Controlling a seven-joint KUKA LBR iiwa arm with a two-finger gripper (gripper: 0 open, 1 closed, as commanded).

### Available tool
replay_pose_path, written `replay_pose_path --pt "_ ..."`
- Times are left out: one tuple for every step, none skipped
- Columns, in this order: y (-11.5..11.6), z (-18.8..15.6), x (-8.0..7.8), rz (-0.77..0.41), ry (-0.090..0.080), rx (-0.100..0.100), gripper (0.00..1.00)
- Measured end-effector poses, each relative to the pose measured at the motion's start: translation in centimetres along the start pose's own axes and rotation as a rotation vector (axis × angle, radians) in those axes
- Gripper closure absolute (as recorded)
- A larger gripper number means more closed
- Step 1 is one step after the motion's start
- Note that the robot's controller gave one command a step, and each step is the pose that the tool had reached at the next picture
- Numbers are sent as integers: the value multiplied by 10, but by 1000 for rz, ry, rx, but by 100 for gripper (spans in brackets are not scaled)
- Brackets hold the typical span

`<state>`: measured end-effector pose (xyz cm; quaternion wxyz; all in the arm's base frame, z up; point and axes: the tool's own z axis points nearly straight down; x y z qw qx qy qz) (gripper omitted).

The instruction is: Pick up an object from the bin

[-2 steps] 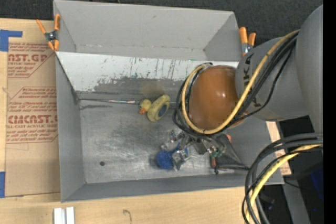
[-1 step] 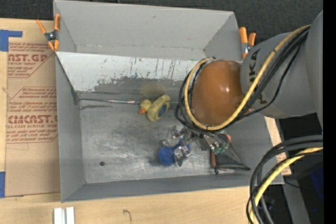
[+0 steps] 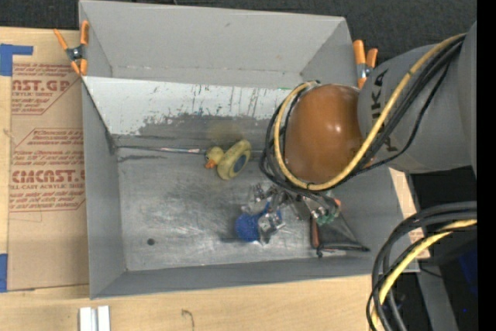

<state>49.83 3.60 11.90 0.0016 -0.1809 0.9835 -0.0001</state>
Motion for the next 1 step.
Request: replay_pose_path --pt "1 -8 2 -1 7 -2 100"
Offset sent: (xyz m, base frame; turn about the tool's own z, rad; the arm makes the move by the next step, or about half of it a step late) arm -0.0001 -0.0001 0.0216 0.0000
